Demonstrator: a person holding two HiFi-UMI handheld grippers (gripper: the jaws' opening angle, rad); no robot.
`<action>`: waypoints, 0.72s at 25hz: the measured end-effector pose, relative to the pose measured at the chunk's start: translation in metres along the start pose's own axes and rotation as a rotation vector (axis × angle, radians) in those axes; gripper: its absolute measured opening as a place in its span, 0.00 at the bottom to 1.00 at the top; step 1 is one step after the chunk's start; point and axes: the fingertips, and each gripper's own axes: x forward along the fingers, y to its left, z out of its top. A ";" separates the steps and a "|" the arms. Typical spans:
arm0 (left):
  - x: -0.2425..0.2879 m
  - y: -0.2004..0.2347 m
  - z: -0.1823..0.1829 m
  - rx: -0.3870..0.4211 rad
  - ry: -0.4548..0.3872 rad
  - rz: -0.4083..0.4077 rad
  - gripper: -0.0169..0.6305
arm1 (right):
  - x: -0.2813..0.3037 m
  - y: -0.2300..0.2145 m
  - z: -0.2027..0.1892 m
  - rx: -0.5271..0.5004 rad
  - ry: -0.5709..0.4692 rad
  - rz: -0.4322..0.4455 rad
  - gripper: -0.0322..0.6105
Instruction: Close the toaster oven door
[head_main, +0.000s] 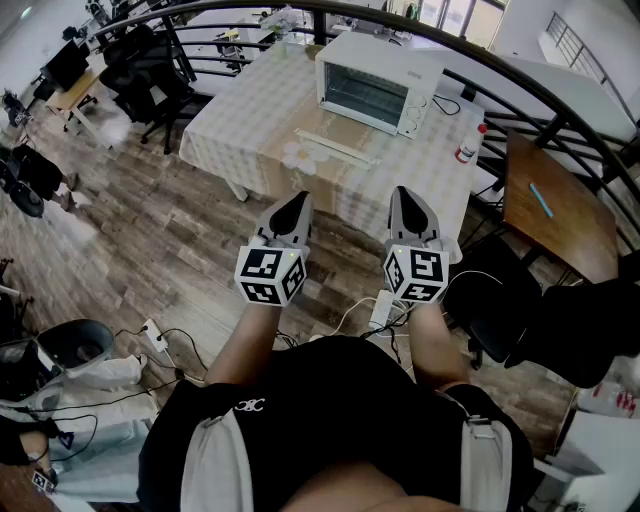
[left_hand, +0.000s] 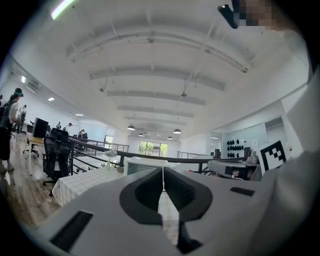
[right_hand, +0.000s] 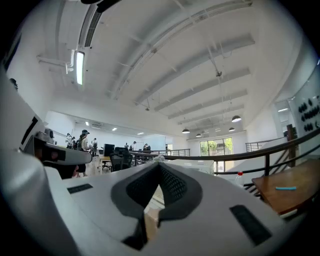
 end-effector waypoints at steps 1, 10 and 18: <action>0.000 0.000 0.001 0.000 -0.002 0.000 0.05 | 0.001 0.001 0.000 0.001 0.000 0.002 0.04; -0.007 0.004 0.006 0.001 -0.011 -0.018 0.05 | -0.001 0.012 0.008 0.022 -0.015 -0.004 0.04; -0.013 0.025 -0.004 0.006 -0.002 -0.041 0.05 | -0.004 0.035 0.004 0.016 -0.022 -0.023 0.04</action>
